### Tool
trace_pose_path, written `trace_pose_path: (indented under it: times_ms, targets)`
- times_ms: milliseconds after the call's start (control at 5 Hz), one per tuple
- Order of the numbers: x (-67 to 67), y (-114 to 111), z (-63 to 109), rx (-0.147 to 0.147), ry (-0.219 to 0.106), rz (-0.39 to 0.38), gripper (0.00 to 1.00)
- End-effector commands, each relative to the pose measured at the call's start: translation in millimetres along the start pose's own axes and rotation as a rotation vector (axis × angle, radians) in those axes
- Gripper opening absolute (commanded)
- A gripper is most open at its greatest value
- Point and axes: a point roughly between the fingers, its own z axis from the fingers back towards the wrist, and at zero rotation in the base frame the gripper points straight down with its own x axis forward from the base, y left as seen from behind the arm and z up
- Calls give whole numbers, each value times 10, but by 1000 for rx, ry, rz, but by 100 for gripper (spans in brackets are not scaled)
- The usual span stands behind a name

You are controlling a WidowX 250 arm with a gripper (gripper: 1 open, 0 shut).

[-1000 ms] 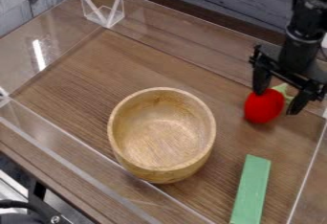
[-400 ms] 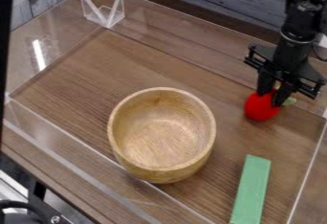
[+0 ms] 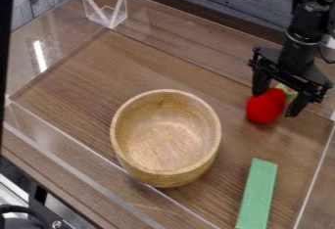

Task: Move the red object to the left side of the table

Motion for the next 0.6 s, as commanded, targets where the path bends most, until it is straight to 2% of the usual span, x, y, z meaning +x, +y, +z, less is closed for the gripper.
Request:
trace_pose_path:
  times_ms: [0,200,400]
  targets:
    - [146,-20,337,-14,-110,4,0]
    - [149,-39,370,-22,-123,8,0]
    - [144,-48,425,-22,-125,10,100]
